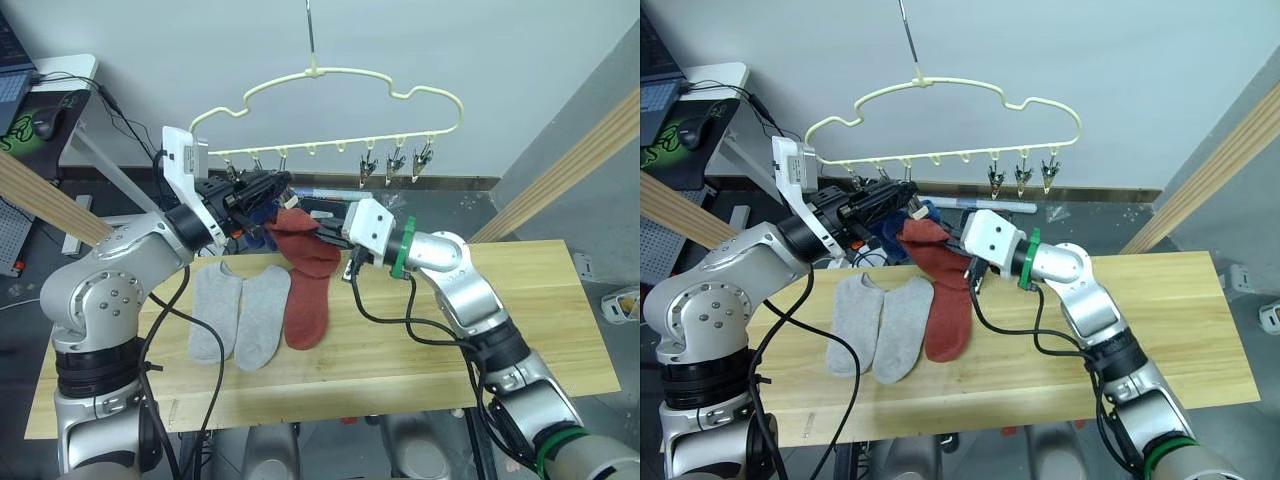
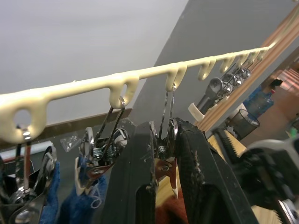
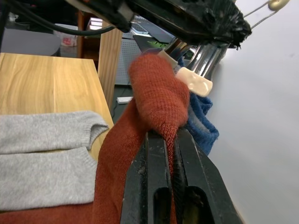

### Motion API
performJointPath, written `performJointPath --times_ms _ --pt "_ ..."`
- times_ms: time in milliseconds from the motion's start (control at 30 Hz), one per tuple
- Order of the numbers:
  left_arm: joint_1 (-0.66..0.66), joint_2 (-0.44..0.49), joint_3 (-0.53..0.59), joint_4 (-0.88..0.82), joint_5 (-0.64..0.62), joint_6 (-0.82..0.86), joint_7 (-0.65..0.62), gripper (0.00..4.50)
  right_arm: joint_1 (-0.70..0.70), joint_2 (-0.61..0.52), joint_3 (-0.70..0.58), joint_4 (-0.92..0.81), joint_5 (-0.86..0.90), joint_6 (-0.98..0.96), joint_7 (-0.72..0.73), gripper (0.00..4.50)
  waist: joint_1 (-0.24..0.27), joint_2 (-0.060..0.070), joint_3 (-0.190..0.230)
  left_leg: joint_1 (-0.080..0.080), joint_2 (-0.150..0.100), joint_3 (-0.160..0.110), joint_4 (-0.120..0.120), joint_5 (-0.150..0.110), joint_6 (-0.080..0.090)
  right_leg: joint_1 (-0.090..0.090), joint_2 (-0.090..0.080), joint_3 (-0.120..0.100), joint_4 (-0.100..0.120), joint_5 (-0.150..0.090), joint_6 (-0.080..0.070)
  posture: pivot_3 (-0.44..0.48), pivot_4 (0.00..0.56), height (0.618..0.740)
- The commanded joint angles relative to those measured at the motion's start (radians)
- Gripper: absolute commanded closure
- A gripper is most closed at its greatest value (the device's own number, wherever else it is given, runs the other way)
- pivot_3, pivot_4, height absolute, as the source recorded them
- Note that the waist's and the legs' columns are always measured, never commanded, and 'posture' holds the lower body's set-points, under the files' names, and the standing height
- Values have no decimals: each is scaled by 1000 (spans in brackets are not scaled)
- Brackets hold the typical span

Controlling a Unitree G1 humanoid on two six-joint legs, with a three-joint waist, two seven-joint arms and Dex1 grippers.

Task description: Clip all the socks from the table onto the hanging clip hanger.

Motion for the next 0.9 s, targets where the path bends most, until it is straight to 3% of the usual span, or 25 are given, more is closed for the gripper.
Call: performJointPath --times_ms 33,367,900 --pt "-3 -1 22 -27 -9 -21 7 4149 36 10 11 -85 -13 1 -30 4500 -1 0 0 0 0 0 0 0 0 0 0 0 0 0 0 -128 366 740" --pt "0 -13 24 -37 -22 -13 26 4149 74 67 61 -94 -114 85 -143 4500 0 0 0 0 0 0 1 0 0 0 0 0 0 0 0 -130 361 740" --pt "10 -31 25 -50 -63 0 71 4149 40 133 48 -66 -113 132 -241 4500 -1 -1 -1 0 0 0 1 0 0 0 0 0 1 0 0 -134 354 740"
